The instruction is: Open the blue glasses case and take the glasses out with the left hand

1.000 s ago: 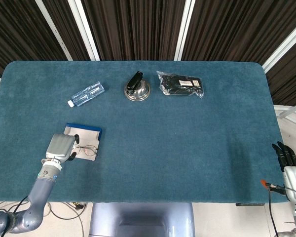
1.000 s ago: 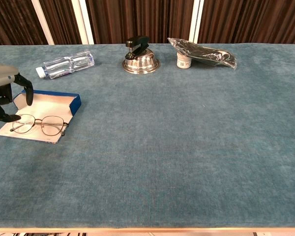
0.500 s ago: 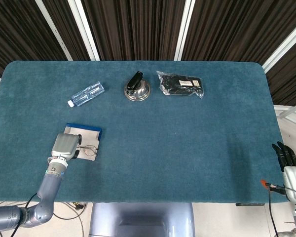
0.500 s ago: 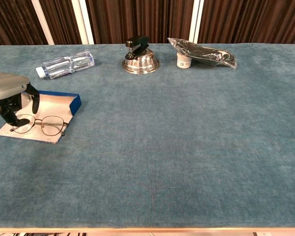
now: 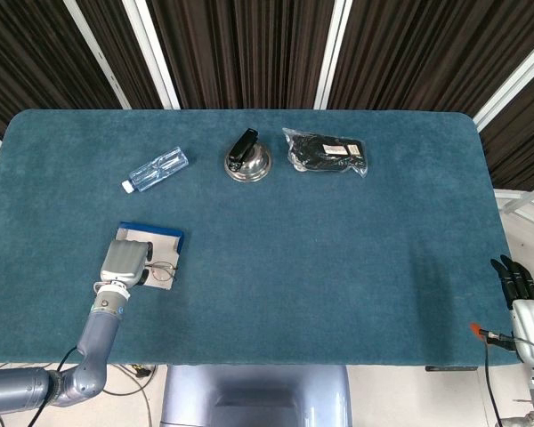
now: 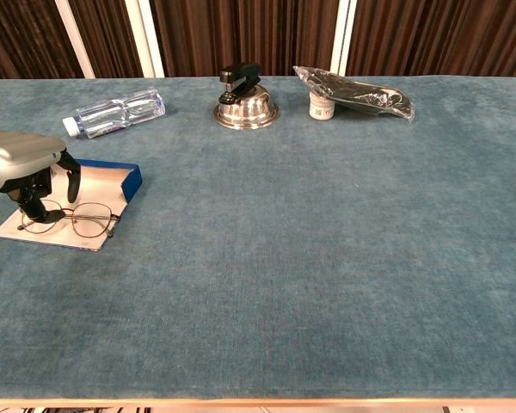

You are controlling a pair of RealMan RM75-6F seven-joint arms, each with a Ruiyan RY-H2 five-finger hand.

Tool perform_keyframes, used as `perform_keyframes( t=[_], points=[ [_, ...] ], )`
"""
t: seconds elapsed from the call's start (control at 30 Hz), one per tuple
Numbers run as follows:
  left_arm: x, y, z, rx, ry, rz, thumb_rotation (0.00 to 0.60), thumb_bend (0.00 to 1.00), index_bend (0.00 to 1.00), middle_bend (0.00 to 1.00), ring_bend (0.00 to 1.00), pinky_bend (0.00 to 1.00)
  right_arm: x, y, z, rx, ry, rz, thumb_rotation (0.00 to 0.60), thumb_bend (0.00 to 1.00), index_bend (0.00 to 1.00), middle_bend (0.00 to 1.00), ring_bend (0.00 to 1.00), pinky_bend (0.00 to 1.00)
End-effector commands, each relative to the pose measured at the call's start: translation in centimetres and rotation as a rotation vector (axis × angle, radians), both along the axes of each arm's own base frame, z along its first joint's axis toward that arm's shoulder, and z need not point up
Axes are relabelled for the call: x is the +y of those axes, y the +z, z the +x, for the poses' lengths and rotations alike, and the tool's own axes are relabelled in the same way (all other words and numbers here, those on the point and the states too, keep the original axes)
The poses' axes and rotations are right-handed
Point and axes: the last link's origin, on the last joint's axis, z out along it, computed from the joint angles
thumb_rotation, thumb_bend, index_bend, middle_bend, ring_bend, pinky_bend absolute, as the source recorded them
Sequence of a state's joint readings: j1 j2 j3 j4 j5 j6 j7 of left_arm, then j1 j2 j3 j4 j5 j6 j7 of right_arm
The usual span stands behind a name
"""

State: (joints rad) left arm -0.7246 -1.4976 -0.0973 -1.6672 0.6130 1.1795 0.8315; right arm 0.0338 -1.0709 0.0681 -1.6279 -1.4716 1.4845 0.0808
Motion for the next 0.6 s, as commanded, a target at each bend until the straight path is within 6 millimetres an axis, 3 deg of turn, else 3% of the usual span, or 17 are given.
perform_keyframes(
  t=[0.03,0.6],
  points=[
    [0.04,-0.07,-0.01,-0.004,0.004,0.0,0.6,0.33,0.5,1.0,1.0,1.0,0.0,0.0,0.01,0.0,0.001,-0.001,0.6,0.19,0.0,0.0,0.0,0.21],
    [0.21,0.01,-0.35,0.002,0.012,0.005,0.6,0.35,0.51,1.0,1.0,1.0,0.01,-0.02,0.01,0.001,-0.002,-0.001,0.6,0.19,0.0,0.0,0.0,0.21]
  ],
)
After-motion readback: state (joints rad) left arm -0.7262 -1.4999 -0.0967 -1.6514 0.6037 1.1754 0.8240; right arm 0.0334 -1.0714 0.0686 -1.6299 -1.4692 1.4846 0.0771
